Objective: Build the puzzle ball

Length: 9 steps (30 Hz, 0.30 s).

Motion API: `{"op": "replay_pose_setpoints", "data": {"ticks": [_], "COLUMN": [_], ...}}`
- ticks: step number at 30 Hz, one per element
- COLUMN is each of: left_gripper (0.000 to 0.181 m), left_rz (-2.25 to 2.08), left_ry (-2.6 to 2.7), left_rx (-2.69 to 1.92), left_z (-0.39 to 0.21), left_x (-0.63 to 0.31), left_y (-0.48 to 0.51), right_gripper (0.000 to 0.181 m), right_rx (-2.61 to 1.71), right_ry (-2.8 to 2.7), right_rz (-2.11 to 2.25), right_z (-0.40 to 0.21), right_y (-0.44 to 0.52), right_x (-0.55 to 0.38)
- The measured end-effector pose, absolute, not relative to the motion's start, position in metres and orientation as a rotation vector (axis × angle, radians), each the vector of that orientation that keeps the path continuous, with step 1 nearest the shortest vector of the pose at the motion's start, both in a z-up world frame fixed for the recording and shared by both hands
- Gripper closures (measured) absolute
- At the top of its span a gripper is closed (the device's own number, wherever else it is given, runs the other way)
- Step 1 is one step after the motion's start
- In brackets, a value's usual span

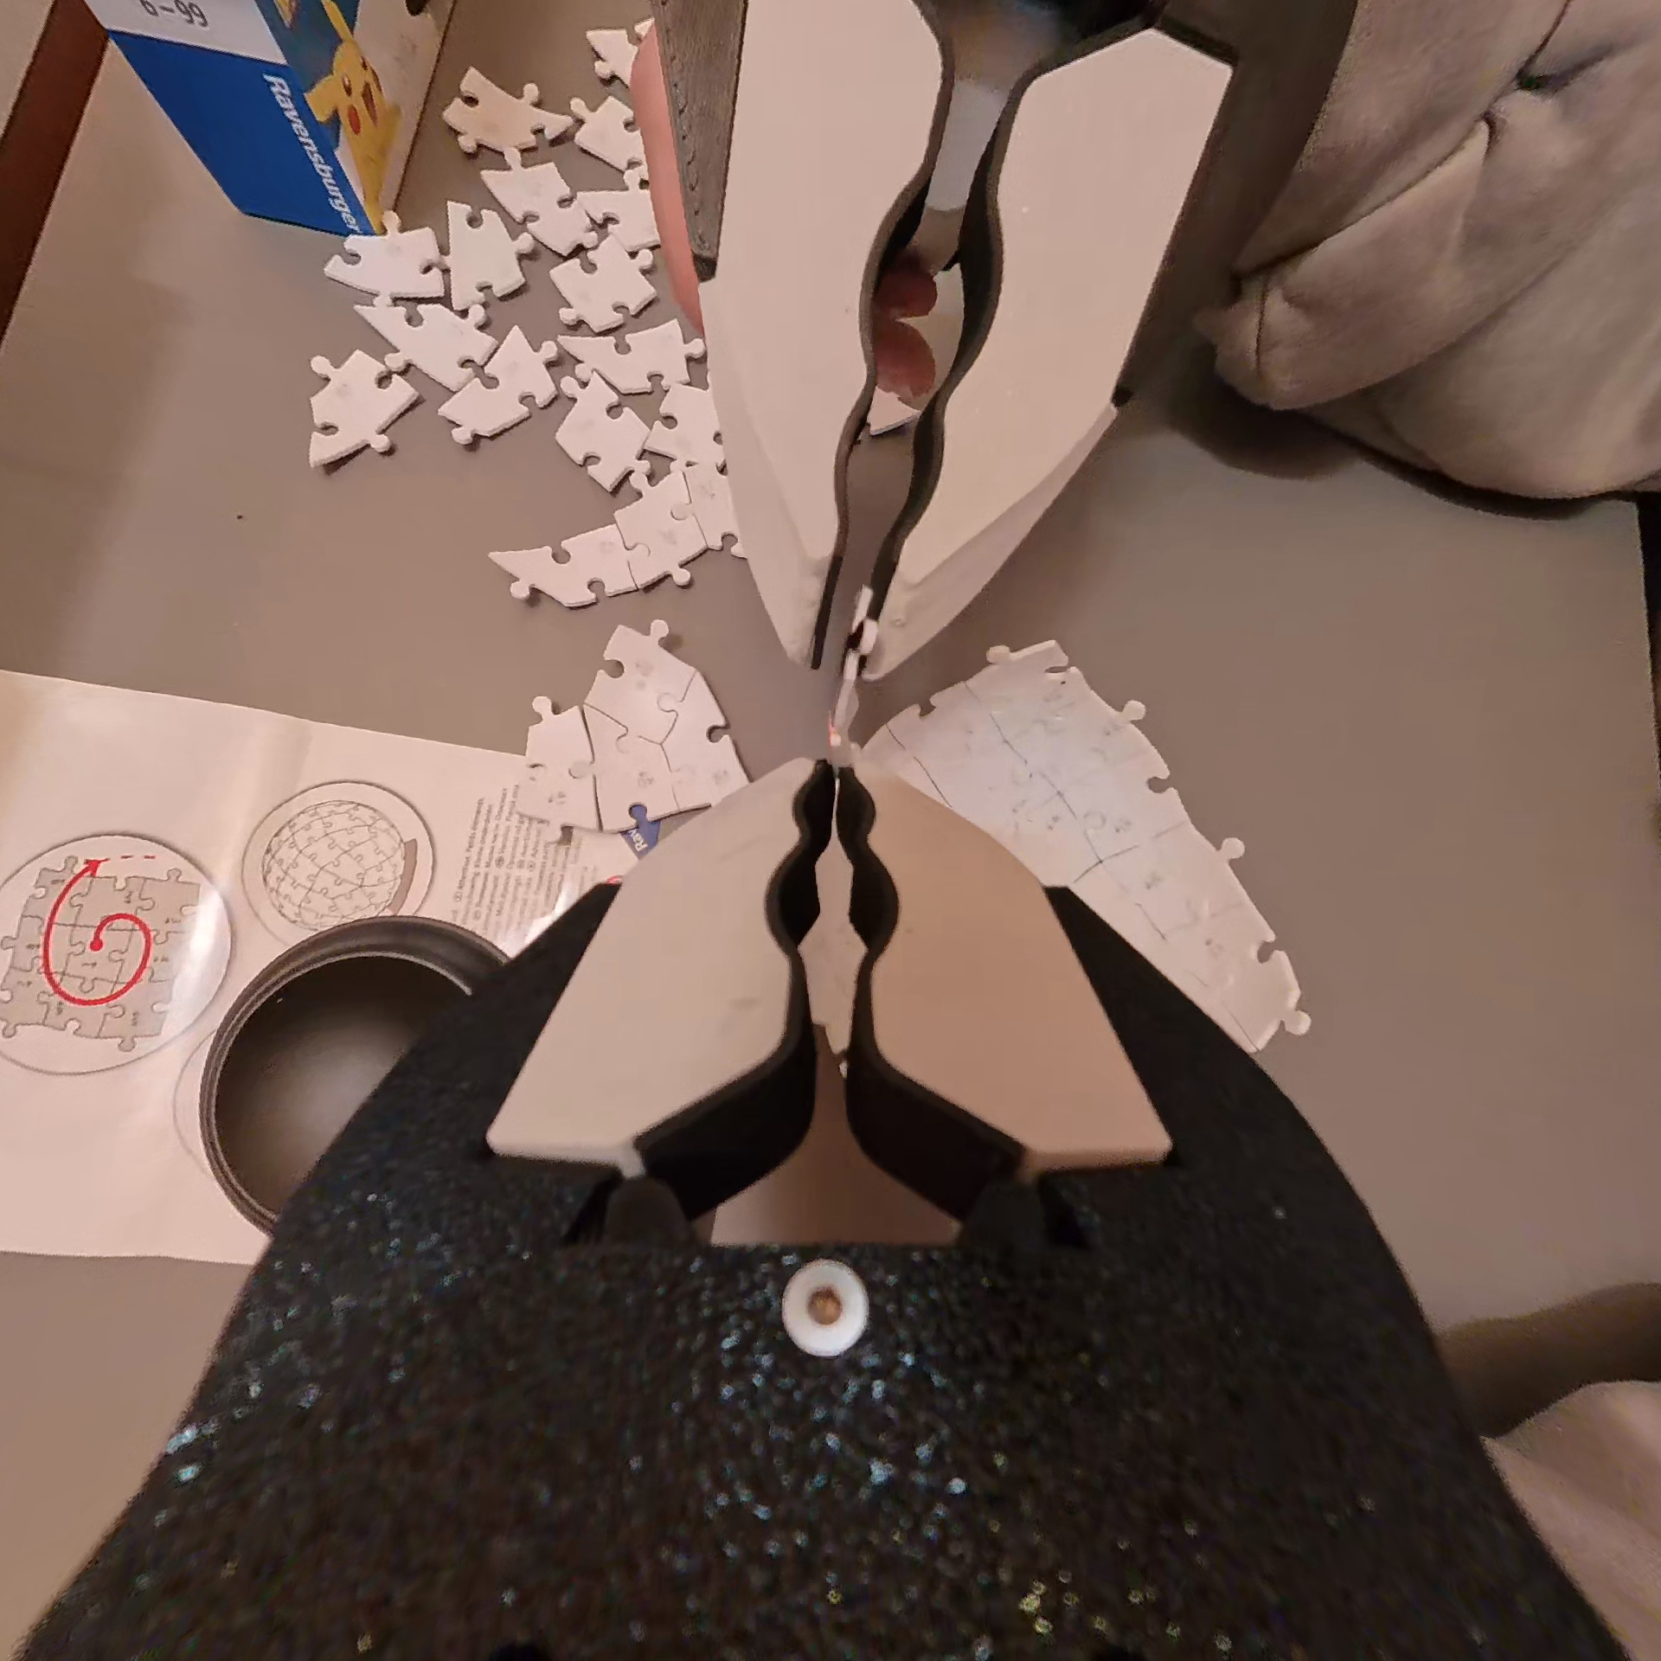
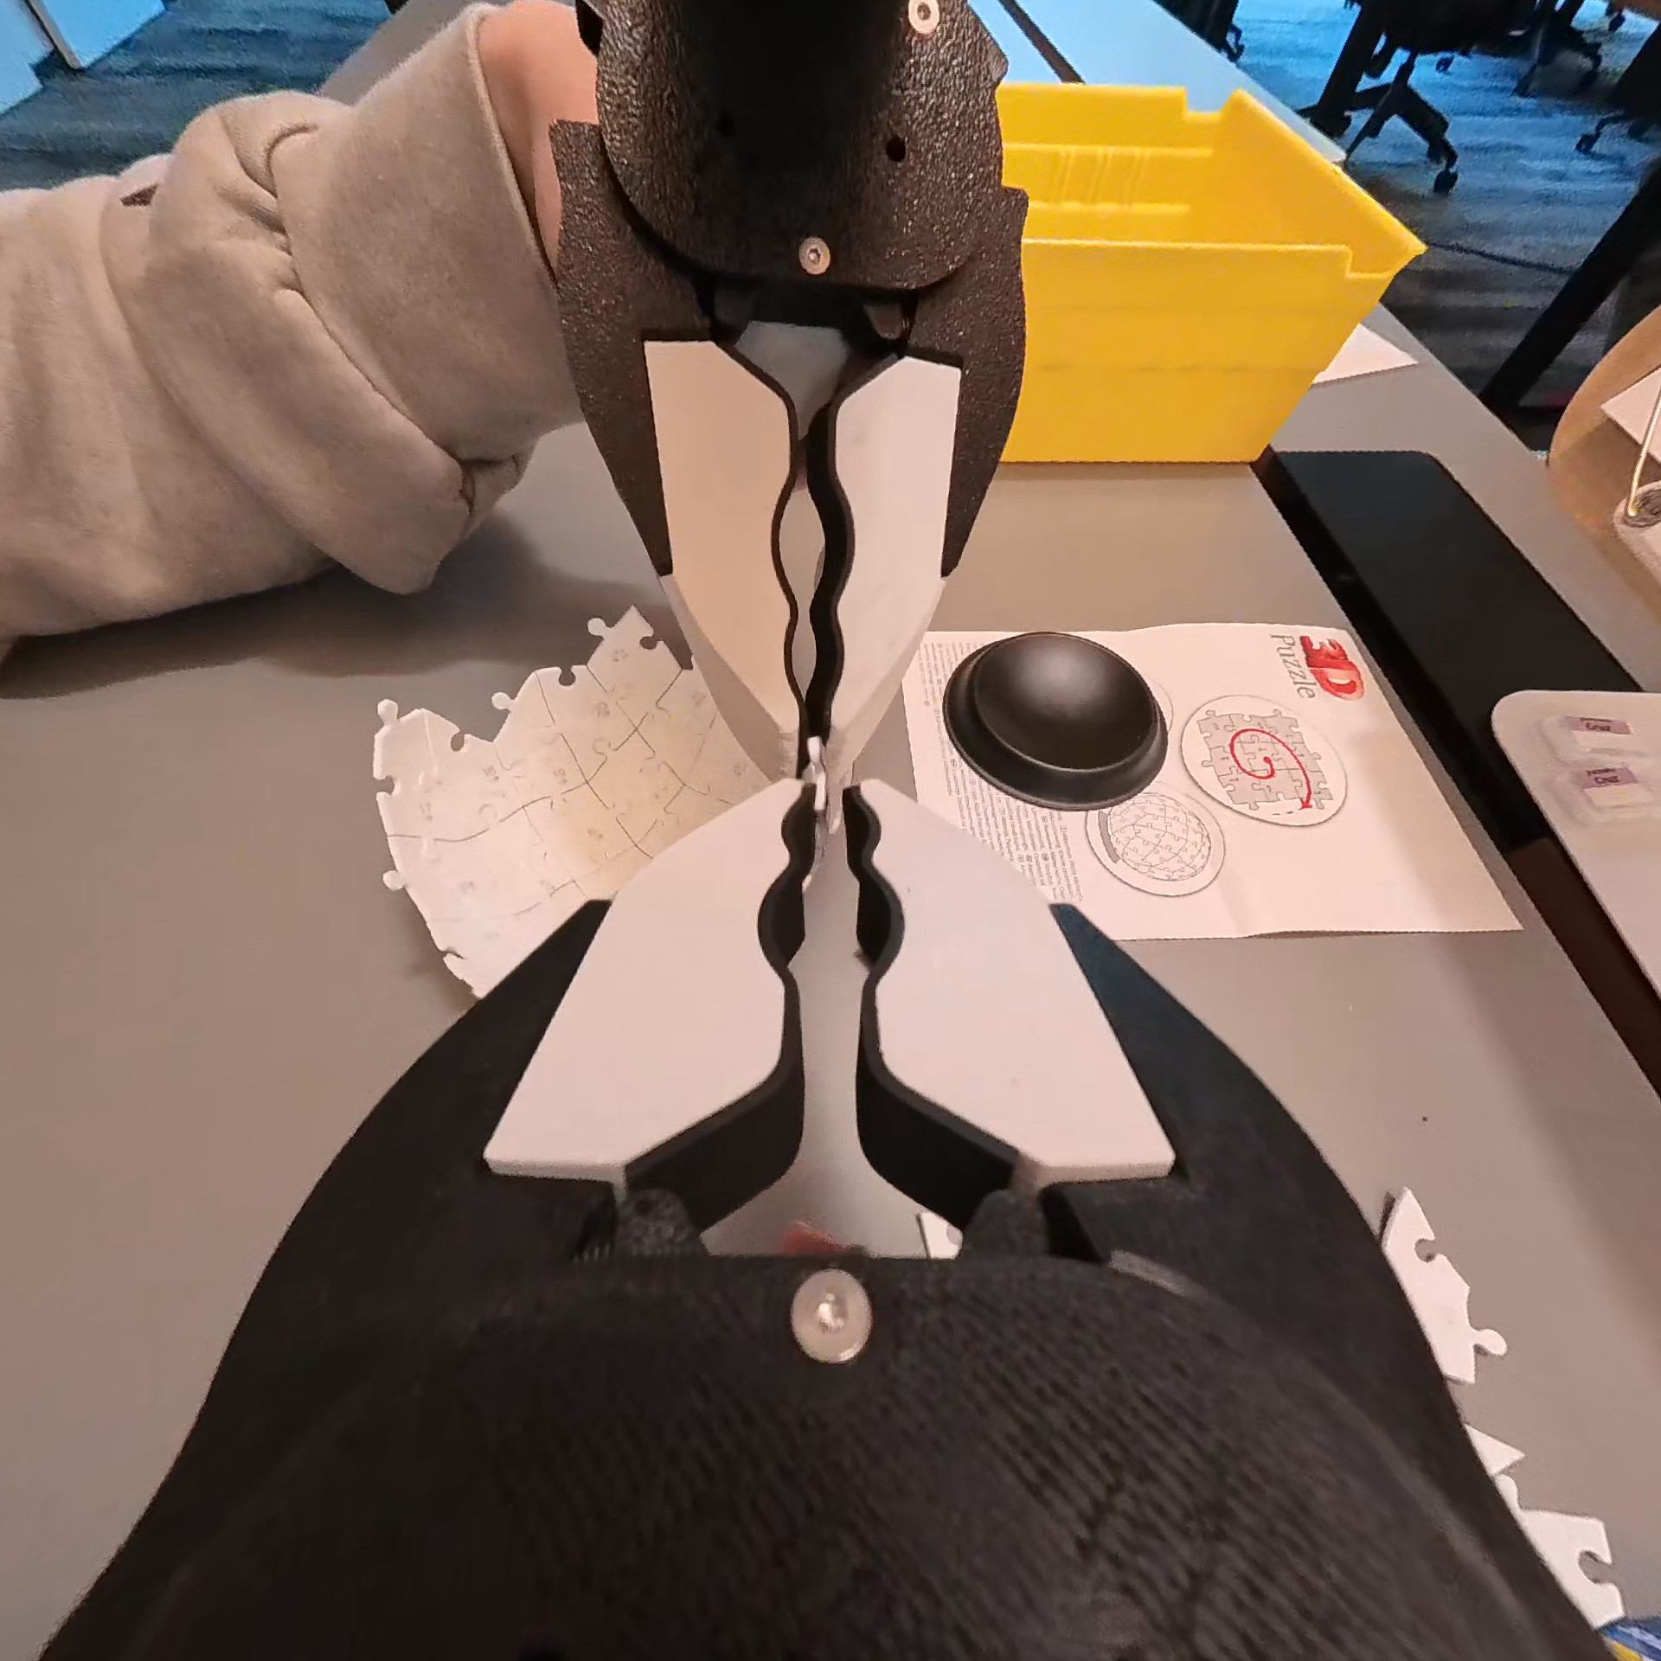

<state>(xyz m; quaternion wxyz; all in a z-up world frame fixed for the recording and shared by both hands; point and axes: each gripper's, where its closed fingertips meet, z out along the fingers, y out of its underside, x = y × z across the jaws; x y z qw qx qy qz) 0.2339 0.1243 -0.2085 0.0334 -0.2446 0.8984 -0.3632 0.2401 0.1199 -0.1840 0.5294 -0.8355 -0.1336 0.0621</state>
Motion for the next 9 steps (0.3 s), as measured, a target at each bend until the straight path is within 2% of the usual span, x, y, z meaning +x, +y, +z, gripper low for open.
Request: {"op": "replay_pose_setpoints", "data": {"ticks": [1,6,9], "left_gripper": [0.180,0.180,0.180], "left_rz": [-1.120,-1.117,-1.092], "left_ry": [2.766,2.772,2.780], "left_rx": [-0.758,-0.772,-0.785], "left_z": [-0.209,-0.210,-0.212], "left_x": [0.234,0.233,0.233], "left_y": [0.124,0.125,0.127], "right_gripper": [0.174,0.173,0.178], "right_rx": [-1.997,-2.034,-2.082], "right_ry": [-0.315,-0.318,-0.323], "right_rz": [0.147,0.146,0.178], "right_z": [-0.184,-0.193,-0.202], "right_y": [0.120,0.122,0.123], "right_x": [0.241,0.240,0.237]}}
